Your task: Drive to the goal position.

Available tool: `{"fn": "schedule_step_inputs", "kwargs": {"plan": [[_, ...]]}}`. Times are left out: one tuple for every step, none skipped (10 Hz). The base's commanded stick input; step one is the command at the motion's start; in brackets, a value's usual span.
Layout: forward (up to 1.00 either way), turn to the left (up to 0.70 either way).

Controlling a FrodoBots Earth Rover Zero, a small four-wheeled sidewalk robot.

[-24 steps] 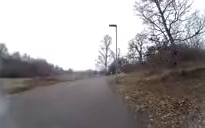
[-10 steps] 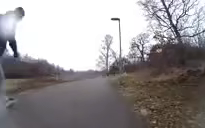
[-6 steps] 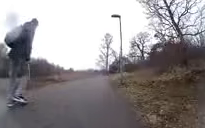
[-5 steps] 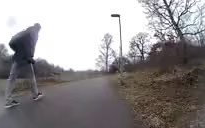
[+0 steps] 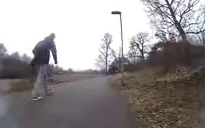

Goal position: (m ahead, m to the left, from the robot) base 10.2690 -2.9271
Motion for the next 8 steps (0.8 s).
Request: {"fn": "schedule_step_inputs", "kwargs": {"plan": [[0.7, 0.0], [0.7, 0.0], [0.7, 0.0], [0.7, 0.0], [0.7, 0.0], [0.7, 0.0], [0.7, 0.0], [0.7, 0.0]]}}
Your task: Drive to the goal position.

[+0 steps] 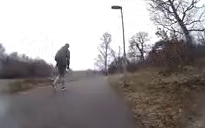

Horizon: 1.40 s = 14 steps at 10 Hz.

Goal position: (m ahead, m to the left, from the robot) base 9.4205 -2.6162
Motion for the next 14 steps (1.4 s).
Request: {"fn": "schedule_step_inputs", "kwargs": {"plan": [[0.7, 0.0], [0.7, 0.0], [0.7, 0.0], [0.7, 0.0], [0.7, 0.0], [0.7, 0.0], [0.7, 0.0], [0.7, 0.0], [0.7, 0.0], [0.7, 0.0], [0.7, 0.0], [0.7, 0.0], [0.7, 0.0], [0.7, 0.0]]}}
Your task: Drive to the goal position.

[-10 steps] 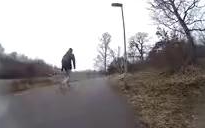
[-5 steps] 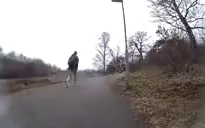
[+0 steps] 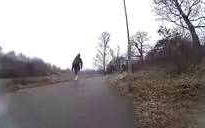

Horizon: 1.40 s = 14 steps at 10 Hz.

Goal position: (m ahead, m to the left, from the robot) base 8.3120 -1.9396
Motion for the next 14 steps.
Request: {"fn": "schedule_step_inputs", "kwargs": {"plan": [[0.7, 0.0], [0.7, 0.0], [0.7, 0.0], [0.7, 0.0], [0.7, 0.0], [0.7, 0.0], [0.7, 0.0], [0.7, 0.0], [0.7, 0.0], [0.7, 0.0], [0.7, 0.0], [0.7, 0.0], [0.7, 0.0], [0.7, 0.0]]}}
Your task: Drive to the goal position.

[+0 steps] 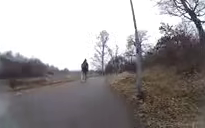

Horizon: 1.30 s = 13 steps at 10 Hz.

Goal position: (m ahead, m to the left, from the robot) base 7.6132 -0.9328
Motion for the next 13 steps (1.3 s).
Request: {"fn": "schedule_step_inputs", "kwargs": {"plan": [[0.7, 0.0], [0.7, 0.0], [0.7, 0.0], [0.7, 0.0], [0.7, 0.0], [0.7, 0.0], [0.7, 0.0], [0.7, 0.0], [0.7, 0.0], [0.7, 0.0], [0.7, 0.0], [0.7, 0.0], [0.7, 0.0]]}}
